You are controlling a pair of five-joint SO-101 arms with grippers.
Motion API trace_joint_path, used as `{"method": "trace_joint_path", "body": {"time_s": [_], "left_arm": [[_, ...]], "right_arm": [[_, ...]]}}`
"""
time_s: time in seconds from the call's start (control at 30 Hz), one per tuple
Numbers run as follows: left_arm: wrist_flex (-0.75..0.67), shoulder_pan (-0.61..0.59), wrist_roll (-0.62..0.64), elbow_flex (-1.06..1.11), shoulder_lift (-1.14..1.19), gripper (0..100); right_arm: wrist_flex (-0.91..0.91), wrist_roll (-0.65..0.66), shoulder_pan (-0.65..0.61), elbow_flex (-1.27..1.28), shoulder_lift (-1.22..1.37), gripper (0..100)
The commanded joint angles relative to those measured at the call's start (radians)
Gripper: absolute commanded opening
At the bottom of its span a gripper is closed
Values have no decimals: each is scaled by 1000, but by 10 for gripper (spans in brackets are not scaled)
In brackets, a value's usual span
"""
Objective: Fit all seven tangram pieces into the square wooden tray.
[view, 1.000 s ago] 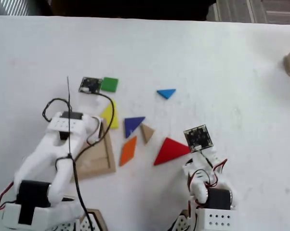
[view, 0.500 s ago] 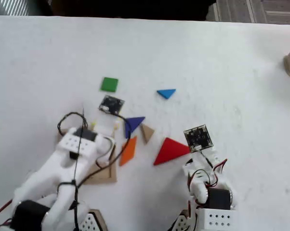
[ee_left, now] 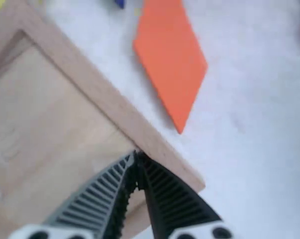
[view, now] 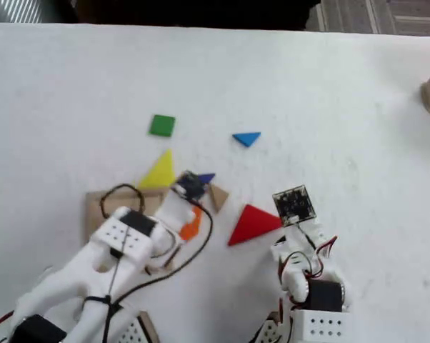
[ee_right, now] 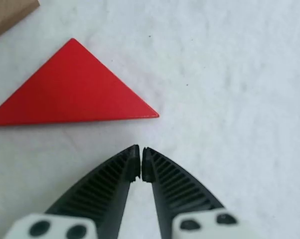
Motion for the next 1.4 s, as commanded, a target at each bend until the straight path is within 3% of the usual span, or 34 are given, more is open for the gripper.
{"method": "trace_joint_path", "body": {"time_s": [0.0, 0.5, 0.6, 0.77, 0.87, 1.1, 1.37], "left_arm": [[18, 96, -64, 15, 13, 23], [25, 283, -60, 11, 10, 22], [23, 206, -57, -26, -12, 22], [2, -107, 8, -166, -102, 23], [-37, -217, 74, -235, -105, 23], [-110, -208, 81, -275, -5, 23], [-157, -309, 75, -528, 371, 23]], "right_arm": [[-16, 5, 8, 2, -8, 18], [-16, 5, 8, 2, -8, 18], [-16, 5, 8, 2, -8, 18], [-16, 5, 8, 2, -8, 18], [-16, 5, 8, 2, -8, 18], [-16, 5, 8, 2, -8, 18], [-16, 3, 8, 2, -8, 18]]}}
